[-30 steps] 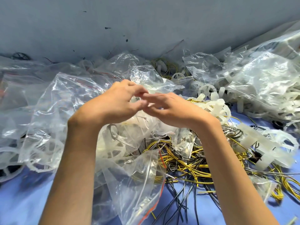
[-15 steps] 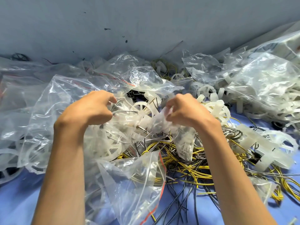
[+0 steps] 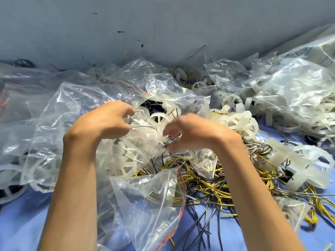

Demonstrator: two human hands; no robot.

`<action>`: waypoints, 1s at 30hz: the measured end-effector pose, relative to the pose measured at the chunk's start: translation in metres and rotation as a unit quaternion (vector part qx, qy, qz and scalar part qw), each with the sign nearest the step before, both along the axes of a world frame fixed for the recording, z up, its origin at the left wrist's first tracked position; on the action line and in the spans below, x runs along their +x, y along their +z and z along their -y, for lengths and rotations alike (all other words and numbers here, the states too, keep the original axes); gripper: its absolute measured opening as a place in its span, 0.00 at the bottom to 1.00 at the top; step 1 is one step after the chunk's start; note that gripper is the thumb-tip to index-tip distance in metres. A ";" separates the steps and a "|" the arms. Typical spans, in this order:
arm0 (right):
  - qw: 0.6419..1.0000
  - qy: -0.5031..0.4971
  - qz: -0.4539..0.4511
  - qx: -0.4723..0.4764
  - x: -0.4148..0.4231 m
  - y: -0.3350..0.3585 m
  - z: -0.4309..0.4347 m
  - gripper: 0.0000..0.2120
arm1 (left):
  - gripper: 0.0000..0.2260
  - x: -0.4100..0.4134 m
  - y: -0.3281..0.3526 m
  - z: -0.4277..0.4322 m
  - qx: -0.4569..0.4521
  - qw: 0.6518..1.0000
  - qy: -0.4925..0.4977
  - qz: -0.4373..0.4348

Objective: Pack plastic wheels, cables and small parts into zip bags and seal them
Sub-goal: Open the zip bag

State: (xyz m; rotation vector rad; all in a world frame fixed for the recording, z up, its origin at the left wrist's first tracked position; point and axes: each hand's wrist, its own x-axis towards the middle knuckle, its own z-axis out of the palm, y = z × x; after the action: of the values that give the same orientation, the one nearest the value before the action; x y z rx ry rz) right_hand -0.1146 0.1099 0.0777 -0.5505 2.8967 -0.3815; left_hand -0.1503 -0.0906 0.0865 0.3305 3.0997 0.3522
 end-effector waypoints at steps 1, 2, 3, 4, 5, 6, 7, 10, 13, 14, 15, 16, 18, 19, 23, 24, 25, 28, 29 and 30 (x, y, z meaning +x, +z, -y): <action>0.997 -0.001 0.057 0.055 0.000 -0.004 0.003 0.23 | 0.25 0.000 0.000 0.000 -0.004 1.000 -0.003 0.001; 0.991 -0.015 0.083 0.101 0.000 -0.008 0.004 0.25 | 0.25 0.000 -0.001 0.000 -0.009 1.000 -0.005 0.002; 0.989 -0.029 0.081 0.122 -0.002 -0.011 0.004 0.23 | 0.25 0.000 -0.001 0.000 -0.013 1.000 -0.006 0.005; 0.989 -0.039 0.073 0.124 -0.003 -0.011 0.003 0.21 | 0.26 -0.001 -0.001 0.000 -0.016 1.000 -0.007 0.006; 0.989 -0.045 0.076 0.119 -0.005 -0.011 0.001 0.19 | 0.26 -0.001 -0.001 0.001 -0.016 1.000 -0.006 0.006; 0.988 -0.043 0.089 0.118 -0.005 -0.011 -0.001 0.17 | 0.26 -0.001 -0.001 0.001 -0.017 1.000 -0.005 0.005; 0.987 -0.036 0.105 0.119 -0.005 -0.010 -0.002 0.17 | 0.26 -0.002 -0.001 0.001 -0.017 1.000 -0.004 0.005; 0.985 -0.006 0.104 0.135 -0.003 -0.014 0.000 0.17 | 0.25 -0.002 -0.001 0.000 -0.020 1.000 -0.006 0.005; 0.985 0.011 0.080 0.150 -0.004 -0.017 0.006 0.18 | 0.24 -0.002 -0.001 -0.001 -0.018 1.000 -0.007 0.004; 0.986 0.014 0.076 0.148 -0.005 -0.017 0.006 0.18 | 0.24 -0.001 0.000 -0.001 -0.015 1.000 -0.005 0.003; 0.987 0.018 0.073 0.143 -0.005 -0.017 0.006 0.17 | 0.23 -0.002 0.000 -0.001 -0.012 1.000 -0.003 0.003; 0.988 0.022 0.070 0.135 -0.004 -0.017 0.005 0.17 | 0.22 -0.002 0.000 -0.001 -0.009 1.000 -0.001 0.003; 0.992 0.023 0.064 0.103 -0.005 -0.016 0.002 0.15 | 0.21 -0.002 -0.001 -0.001 -0.001 1.000 0.004 0.002; 0.995 0.023 0.055 0.078 -0.005 -0.015 0.000 0.12 | 0.20 -0.002 -0.001 0.000 0.003 1.000 0.008 0.003; 0.999 0.009 0.010 -0.047 -0.005 -0.004 -0.009 0.04 | 0.19 -0.003 0.000 0.003 0.017 0.999 0.035 -0.008; 0.998 0.001 0.011 -0.062 -0.006 -0.003 -0.010 0.04 | 0.19 -0.003 0.000 0.004 0.019 0.999 0.042 -0.011; 0.998 -0.005 0.015 -0.064 -0.006 -0.002 -0.011 0.07 | 0.19 -0.003 0.000 0.004 0.020 0.999 0.048 -0.014; 0.999 -0.002 0.053 0.002 -0.007 -0.009 -0.006 0.19 | 0.19 -0.003 0.000 0.003 0.024 0.998 0.055 -0.018; 0.997 0.003 0.066 0.032 -0.007 -0.013 -0.003 0.22 | 0.19 -0.003 0.000 0.002 0.025 0.998 0.055 -0.017; 0.996 0.009 0.076 0.053 -0.008 -0.017 0.000 0.25 | 0.19 -0.002 0.001 0.002 0.026 0.998 0.055 -0.016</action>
State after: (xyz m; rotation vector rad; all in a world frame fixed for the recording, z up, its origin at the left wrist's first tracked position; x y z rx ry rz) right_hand -0.1224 0.1101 0.0612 -0.5070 2.7461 -0.2545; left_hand -0.1525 -0.0927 0.0872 0.1672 3.1524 0.4334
